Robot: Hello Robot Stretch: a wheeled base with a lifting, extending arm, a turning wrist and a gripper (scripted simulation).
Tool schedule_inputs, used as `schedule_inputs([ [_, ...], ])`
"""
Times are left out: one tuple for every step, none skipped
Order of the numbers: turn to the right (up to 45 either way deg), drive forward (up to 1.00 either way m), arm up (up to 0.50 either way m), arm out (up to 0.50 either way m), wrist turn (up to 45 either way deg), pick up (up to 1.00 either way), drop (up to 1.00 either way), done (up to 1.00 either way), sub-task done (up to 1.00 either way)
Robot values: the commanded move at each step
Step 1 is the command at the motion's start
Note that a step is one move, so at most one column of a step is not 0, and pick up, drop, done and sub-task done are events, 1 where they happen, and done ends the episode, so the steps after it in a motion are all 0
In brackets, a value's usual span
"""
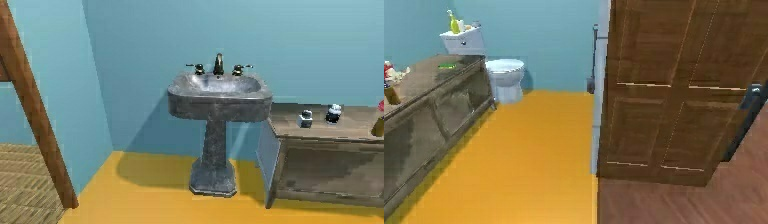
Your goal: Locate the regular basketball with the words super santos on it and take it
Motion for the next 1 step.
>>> schedule_inputs([
  [0.0,0.20,0.00,0.00,0.0,0.00,0.00,0.00,0.00],
])
